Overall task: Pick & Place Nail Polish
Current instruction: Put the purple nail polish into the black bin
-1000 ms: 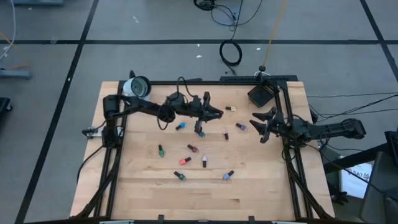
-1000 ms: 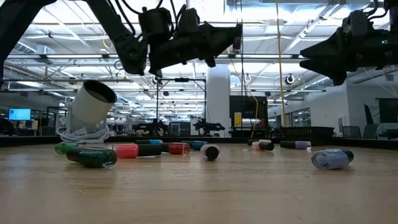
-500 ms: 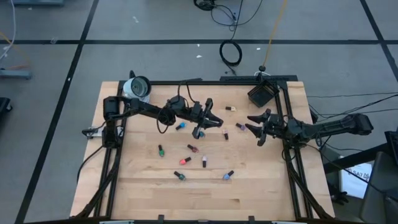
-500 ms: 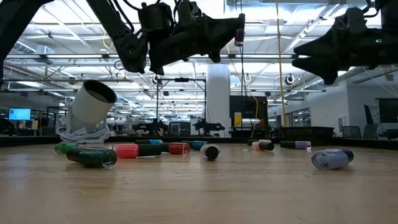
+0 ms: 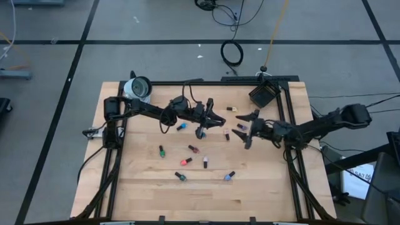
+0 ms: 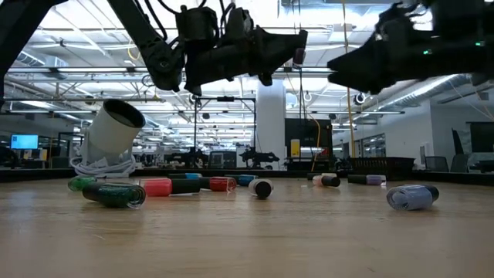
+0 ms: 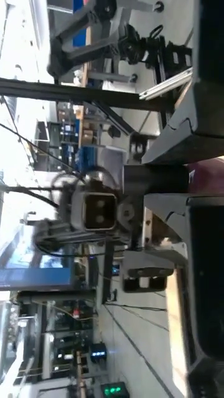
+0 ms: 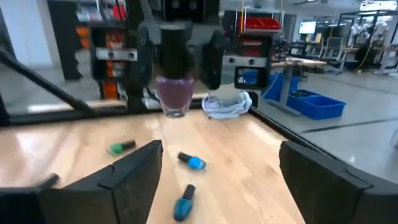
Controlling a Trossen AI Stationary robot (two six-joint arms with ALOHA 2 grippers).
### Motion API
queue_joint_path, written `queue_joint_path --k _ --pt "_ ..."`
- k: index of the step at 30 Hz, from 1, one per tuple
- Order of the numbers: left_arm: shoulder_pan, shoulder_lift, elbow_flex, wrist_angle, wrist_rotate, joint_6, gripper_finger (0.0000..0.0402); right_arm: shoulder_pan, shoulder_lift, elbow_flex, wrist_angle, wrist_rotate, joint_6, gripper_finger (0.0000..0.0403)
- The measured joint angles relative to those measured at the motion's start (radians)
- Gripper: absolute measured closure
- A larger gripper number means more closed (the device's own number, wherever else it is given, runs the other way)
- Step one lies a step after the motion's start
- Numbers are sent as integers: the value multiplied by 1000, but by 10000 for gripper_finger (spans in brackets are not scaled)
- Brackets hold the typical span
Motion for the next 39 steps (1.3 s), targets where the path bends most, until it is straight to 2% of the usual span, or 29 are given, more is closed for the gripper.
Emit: queue_joint_path --k 3,8,13,15,20,25,35,39 --pt "0 0 0 0 -1 0 366 -9 75 57 30 -5 -33 106" --pt "-1 0 0 -3 0 -6 364 -35 187 139 37 -103 -18 109" --pt "-5 0 0 -5 0 5 366 -51 276 212 62 -139 -17 111" --pt "-6 0 0 -5 2 11 366 -53 300 233 69 -178 -16 114" --pt "-8 0 0 -12 7 8 362 -52 322 260 80 -183 -24 131" --pt "-10 0 0 -12 10 11 366 -52 321 260 92 -182 -27 170" --pt "-7 0 0 -10 -8 12 369 -52 320 260 84 -146 -24 280" --pt "-5 -1 0 -9 21 11 366 -49 320 259 70 -188 -22 311"
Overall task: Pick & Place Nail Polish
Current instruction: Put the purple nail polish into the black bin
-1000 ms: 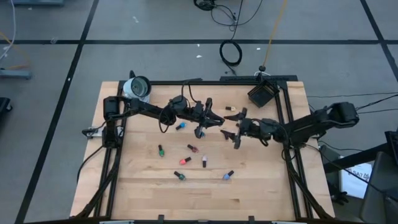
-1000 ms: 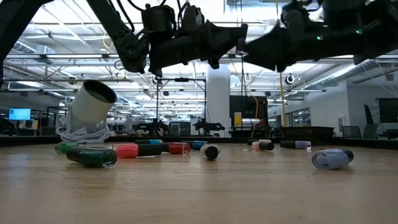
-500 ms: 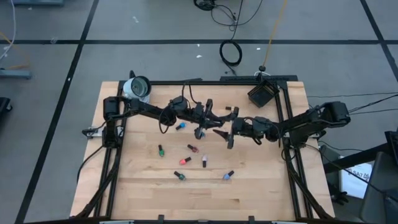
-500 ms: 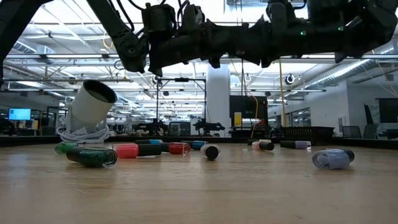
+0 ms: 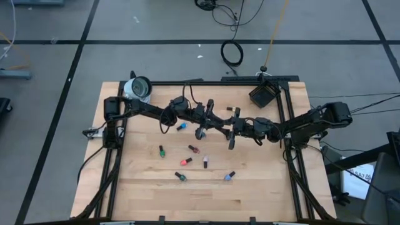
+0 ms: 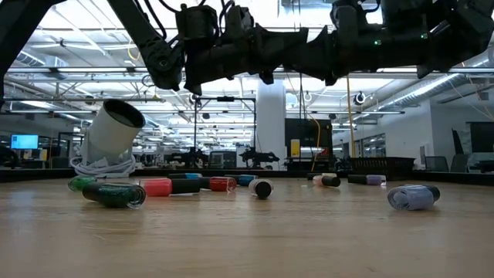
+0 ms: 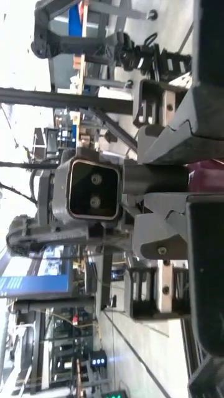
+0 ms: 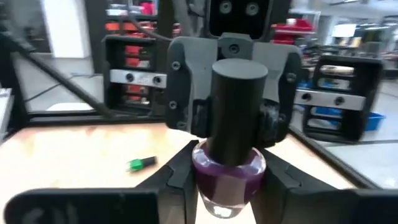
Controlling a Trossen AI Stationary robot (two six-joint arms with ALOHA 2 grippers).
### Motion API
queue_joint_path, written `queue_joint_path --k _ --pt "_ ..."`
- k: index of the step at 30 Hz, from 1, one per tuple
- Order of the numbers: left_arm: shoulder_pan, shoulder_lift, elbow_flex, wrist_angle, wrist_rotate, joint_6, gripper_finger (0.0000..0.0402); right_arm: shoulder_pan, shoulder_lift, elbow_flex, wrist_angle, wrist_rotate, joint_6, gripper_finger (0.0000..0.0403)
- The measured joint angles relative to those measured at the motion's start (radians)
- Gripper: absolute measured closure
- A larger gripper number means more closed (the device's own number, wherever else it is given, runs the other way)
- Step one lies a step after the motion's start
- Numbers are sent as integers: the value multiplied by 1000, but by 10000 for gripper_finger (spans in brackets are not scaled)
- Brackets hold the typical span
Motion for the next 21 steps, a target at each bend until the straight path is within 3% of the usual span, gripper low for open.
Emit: queue_joint_path --k 10,21 --pt "-10 0 0 -11 -21 -26 288 0 1 0 -9 -8 -7 311" --pt "-18 -9 0 0 -126 -14 248 0 1 1 -33 10 17 311"
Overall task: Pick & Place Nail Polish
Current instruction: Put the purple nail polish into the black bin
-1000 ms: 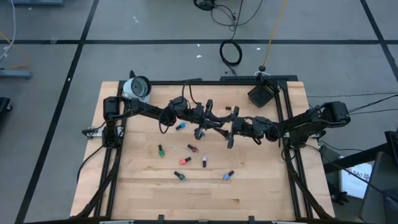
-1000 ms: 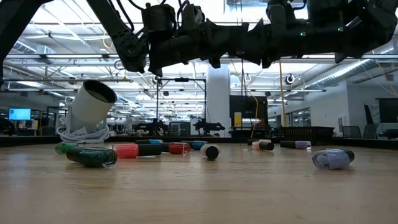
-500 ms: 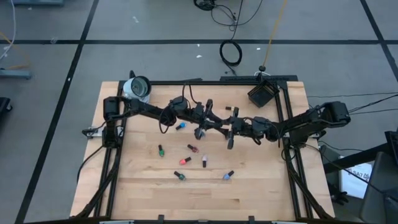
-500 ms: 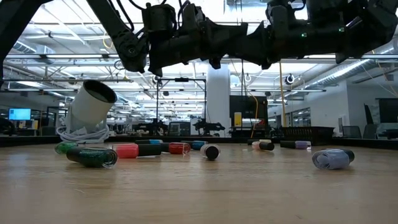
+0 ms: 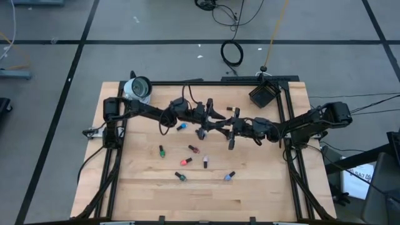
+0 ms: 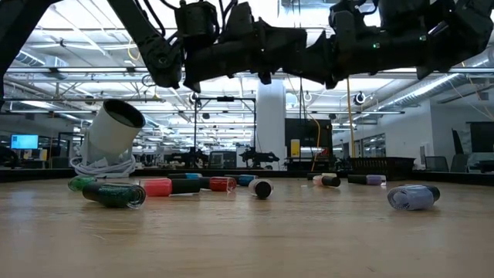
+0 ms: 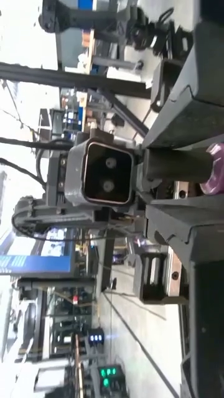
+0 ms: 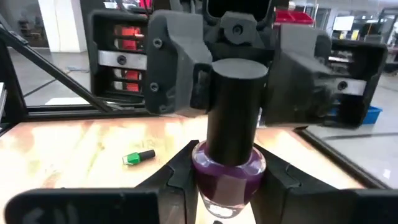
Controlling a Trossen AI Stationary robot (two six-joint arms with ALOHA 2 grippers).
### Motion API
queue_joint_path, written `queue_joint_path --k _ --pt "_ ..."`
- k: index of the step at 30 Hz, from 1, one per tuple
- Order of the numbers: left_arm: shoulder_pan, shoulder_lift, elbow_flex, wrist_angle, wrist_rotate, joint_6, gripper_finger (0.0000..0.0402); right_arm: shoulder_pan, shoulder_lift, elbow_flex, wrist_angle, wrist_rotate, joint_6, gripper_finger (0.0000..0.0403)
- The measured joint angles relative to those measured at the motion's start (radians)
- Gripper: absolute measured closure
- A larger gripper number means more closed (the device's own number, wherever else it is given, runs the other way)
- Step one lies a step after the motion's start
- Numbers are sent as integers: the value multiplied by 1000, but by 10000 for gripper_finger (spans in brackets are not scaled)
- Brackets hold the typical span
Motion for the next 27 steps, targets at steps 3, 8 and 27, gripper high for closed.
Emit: queue_joint_path --k 3,8,27 --pt "-1 -3 0 2 -33 8 226 -5 -8 1 -37 10 14 311" --pt "11 -62 0 -91 -51 44 183 -25 -113 0 -218 95 13 311" --pt "17 -231 0 -783 -578 203 156 -528 -483 0 -995 209 189 311"
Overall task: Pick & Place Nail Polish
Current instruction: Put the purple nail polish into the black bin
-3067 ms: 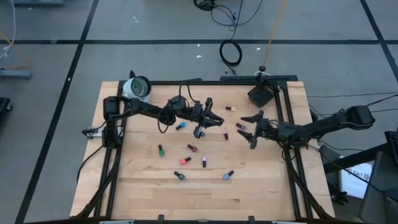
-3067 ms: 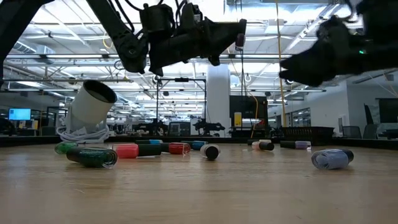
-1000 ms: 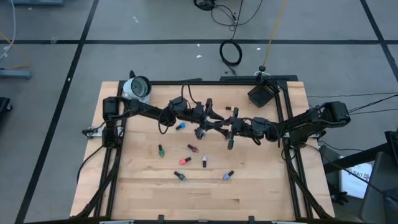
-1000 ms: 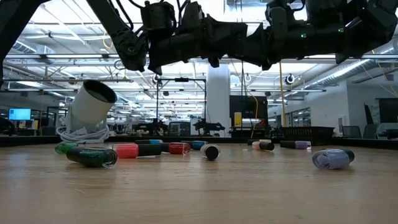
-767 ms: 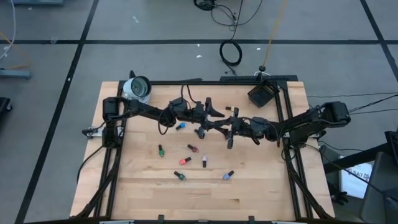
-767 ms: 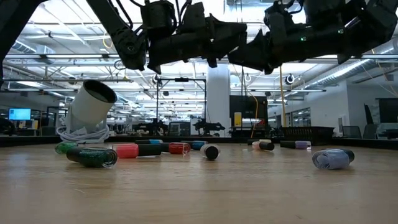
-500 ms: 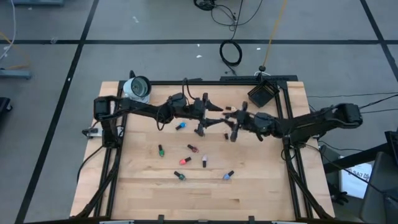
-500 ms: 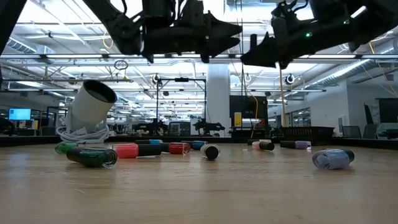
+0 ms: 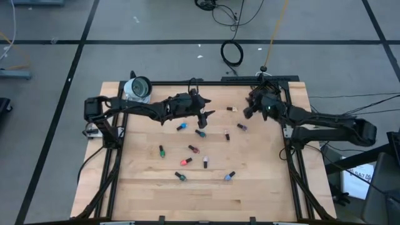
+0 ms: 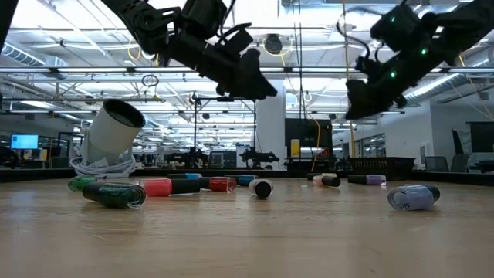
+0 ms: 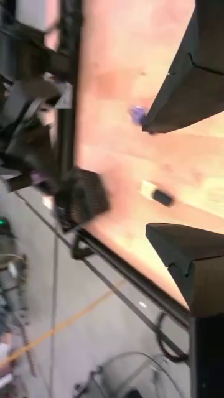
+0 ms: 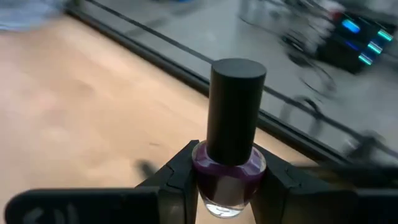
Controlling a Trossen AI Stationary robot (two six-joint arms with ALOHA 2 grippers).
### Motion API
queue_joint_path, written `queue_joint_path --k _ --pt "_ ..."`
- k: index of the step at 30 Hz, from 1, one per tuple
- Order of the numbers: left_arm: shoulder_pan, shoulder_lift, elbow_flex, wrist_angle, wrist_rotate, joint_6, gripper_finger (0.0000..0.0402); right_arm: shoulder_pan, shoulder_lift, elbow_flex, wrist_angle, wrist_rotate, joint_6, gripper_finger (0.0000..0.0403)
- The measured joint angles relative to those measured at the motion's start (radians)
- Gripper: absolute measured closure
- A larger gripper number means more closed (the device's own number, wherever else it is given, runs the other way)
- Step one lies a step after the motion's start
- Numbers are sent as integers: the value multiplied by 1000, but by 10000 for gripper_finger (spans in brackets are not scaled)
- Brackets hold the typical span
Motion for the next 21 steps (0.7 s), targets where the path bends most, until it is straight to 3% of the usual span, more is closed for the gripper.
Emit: queue_joint_path --k 6,11,14,17,21 --pt "0 0 0 -71 -26 -8 156 -213 49 -19 -28 -16 1 311" --pt "0 0 0 -104 -28 -6 156 -345 104 -85 45 -114 12 311" --pt "0 0 0 -103 -40 -6 156 -389 125 -128 140 -186 14 311" --pt "0 0 0 -103 -45 -7 156 -404 133 -156 172 -188 24 308" --pt "0 0 0 -104 -45 -8 156 -410 132 -159 177 -187 24 267"
